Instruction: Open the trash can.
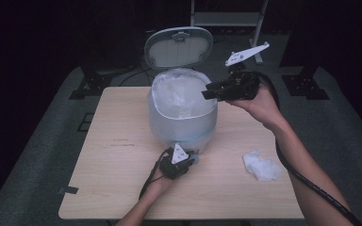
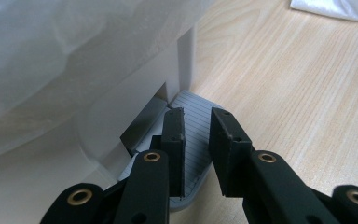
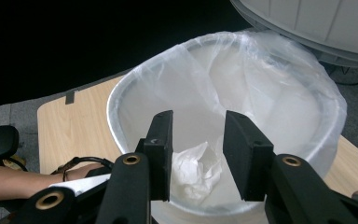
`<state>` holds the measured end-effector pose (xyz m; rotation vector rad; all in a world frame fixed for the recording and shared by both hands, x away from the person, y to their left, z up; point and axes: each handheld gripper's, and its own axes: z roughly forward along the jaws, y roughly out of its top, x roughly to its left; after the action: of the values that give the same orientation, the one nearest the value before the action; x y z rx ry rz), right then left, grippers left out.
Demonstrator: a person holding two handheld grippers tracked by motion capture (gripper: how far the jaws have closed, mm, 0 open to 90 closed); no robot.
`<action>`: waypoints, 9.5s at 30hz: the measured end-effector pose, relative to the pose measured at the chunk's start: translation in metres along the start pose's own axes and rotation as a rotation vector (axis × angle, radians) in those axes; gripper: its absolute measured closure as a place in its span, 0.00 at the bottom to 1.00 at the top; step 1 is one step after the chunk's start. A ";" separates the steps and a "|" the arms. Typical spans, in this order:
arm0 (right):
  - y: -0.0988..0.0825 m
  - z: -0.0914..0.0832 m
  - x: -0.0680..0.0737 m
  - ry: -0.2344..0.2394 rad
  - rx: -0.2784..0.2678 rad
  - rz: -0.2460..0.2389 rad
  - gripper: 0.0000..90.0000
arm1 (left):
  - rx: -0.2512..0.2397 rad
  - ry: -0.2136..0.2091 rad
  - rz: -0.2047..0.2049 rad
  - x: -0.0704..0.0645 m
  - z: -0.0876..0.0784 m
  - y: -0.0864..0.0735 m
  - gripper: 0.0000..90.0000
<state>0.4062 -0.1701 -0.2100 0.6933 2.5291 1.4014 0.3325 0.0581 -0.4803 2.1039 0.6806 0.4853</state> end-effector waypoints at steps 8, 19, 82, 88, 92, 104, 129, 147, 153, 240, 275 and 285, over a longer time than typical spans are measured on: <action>-0.007 -0.010 0.000 -0.005 -0.009 -0.001 0.68 | 0.001 0.000 0.000 0.000 0.000 0.000 0.84; -0.016 -0.019 0.002 -0.008 -0.019 0.002 0.65 | 0.002 0.000 0.000 0.000 0.000 0.000 0.84; -0.123 -0.061 -0.014 -0.098 -0.011 0.089 0.56 | 0.001 -0.004 -0.005 0.000 0.000 0.000 0.84; -0.134 -0.062 -0.016 -0.105 -0.013 0.101 0.54 | 0.002 -0.003 -0.004 0.000 0.000 0.000 0.84; -0.142 -0.062 -0.017 -0.107 -0.008 0.111 0.54 | 0.002 -0.003 -0.004 0.000 0.000 0.000 0.84; -0.161 -0.061 -0.019 -0.113 -0.005 0.129 0.52 | 0.002 -0.003 -0.007 0.000 0.000 0.000 0.84; -0.203 -0.059 -0.022 -0.122 0.007 0.167 0.51 | 0.008 -0.001 0.001 0.001 -0.001 0.000 0.84; -0.225 -0.056 -0.024 -0.127 0.013 0.175 0.50 | 0.001 -0.001 -0.006 0.000 0.000 0.000 0.84; -0.231 -0.054 -0.024 -0.132 0.018 0.175 0.49 | -0.002 -0.002 -0.007 0.000 0.000 0.000 0.84; -0.313 0.004 -0.014 -0.264 0.210 0.112 0.68 | 0.000 -0.003 -0.007 0.000 0.000 0.000 0.84; -0.286 -0.017 -0.017 -0.109 0.106 0.224 0.92 | 0.000 -0.005 -0.008 0.001 0.000 0.000 0.84; -0.275 -0.023 -0.015 -0.076 0.076 0.234 0.92 | 0.000 -0.005 -0.008 0.001 0.000 0.000 0.84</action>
<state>0.3245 -0.3186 -0.4281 1.0658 2.5194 1.3216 0.3329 0.0586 -0.4801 2.1012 0.6860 0.4755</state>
